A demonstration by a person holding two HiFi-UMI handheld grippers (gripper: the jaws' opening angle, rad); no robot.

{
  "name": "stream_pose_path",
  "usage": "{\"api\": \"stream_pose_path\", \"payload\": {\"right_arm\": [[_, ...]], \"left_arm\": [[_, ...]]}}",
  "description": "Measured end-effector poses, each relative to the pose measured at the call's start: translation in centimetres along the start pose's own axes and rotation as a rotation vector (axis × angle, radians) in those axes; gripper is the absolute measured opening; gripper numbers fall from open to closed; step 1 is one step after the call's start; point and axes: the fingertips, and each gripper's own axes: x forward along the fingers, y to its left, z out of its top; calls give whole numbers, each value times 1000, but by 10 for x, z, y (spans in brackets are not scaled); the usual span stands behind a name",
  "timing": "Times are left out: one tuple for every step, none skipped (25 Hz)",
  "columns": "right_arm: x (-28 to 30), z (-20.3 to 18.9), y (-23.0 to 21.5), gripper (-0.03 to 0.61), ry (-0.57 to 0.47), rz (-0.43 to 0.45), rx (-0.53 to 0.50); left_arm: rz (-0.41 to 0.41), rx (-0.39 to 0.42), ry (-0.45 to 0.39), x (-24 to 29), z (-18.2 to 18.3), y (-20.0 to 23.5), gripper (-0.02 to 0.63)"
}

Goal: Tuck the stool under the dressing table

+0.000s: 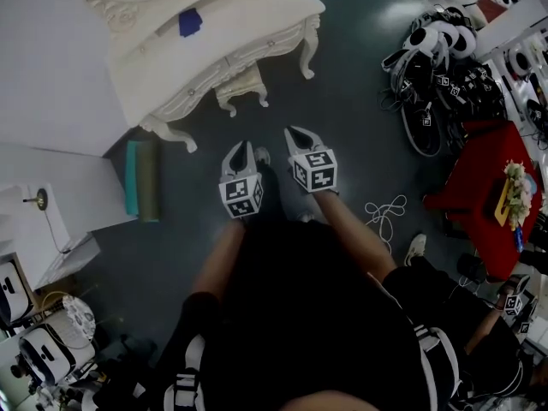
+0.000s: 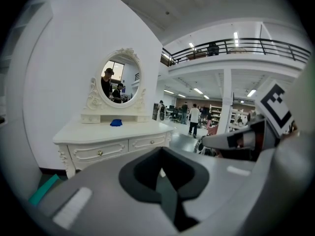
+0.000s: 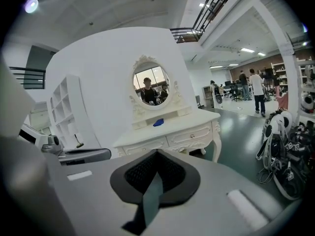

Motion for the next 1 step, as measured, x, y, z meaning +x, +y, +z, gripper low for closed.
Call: {"api": "stream_pose_path", "payload": {"right_arm": [[0, -2, 1, -5, 1, 2, 1]], "left_arm": [[2, 0, 2, -2, -1, 0, 8]]}}
